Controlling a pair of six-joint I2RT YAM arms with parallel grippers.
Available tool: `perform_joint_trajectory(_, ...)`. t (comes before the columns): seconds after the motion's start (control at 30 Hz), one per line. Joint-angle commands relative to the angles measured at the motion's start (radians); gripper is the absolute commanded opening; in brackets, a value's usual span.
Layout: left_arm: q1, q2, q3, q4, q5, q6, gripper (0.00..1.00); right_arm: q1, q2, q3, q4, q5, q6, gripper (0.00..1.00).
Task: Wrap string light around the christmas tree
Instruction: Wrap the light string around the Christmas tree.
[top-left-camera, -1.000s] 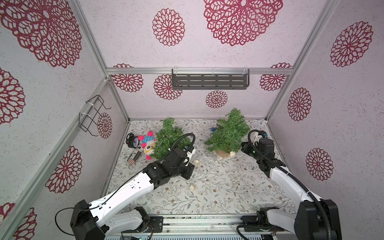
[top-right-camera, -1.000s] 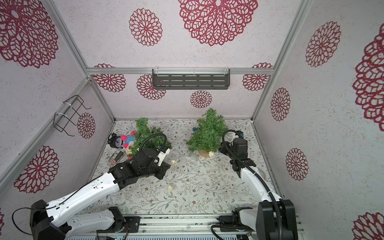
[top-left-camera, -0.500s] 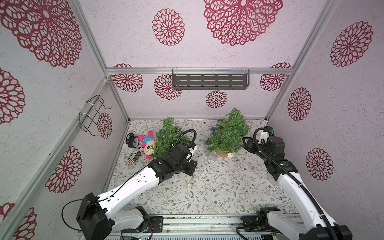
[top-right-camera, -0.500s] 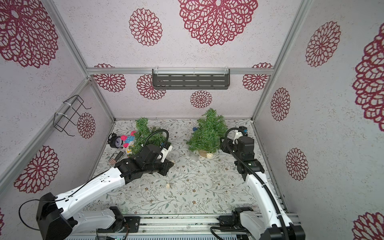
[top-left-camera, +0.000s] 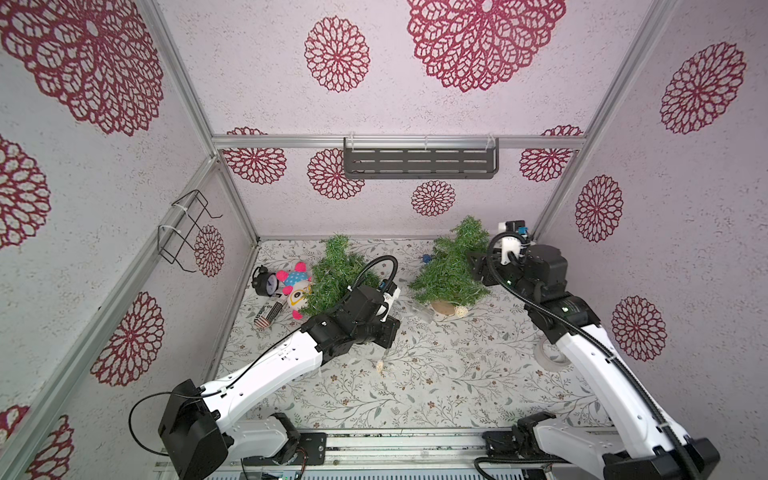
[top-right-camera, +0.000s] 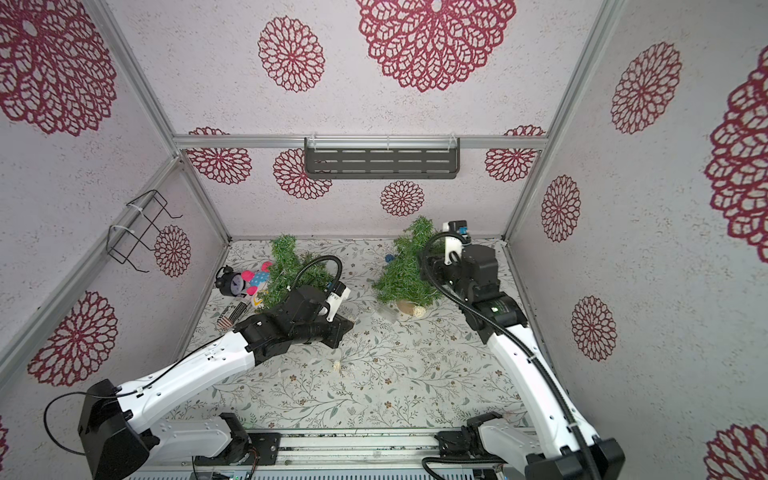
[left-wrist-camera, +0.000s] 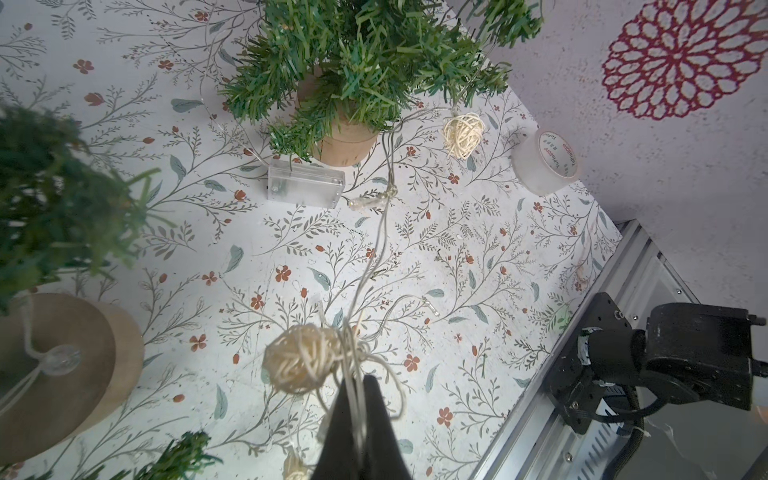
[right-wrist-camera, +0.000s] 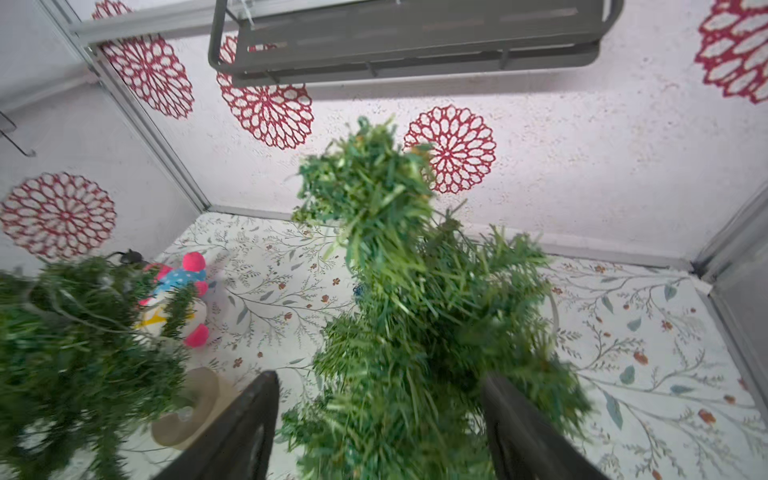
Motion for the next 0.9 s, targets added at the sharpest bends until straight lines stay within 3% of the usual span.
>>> perform_joint_trajectory(0.0,-0.010,0.014,0.031,0.039,-0.010,0.003,0.00,0.027,0.053,0.040,0.132,0.126,-0.118,0.79)
perform_joint_trajectory(0.2,-0.013,0.045,0.057,0.053,-0.001,0.008,0.00,0.036,0.153,-0.029,0.505,0.220,-0.187,0.71)
perform_joint_trajectory(0.43,-0.015,0.025,0.043,0.051,-0.009,0.015,0.00,0.042,0.245,-0.038,0.575,0.217,-0.269,0.58)
perform_joint_trajectory(0.53,-0.014,0.010,0.022,0.072,-0.020,0.022,0.00,0.040,0.233,-0.068,0.595,0.189,-0.310,0.47)
perform_joint_trajectory(0.73,-0.014,0.074,0.119,0.015,-0.004,0.037,0.00,0.033,0.205,-0.103,0.599,0.134,-0.364,0.03)
perform_joint_trajectory(0.87,-0.016,0.058,0.105,0.026,-0.007,0.021,0.00,0.010,0.169,-0.124,0.598,0.069,-0.403,0.00)
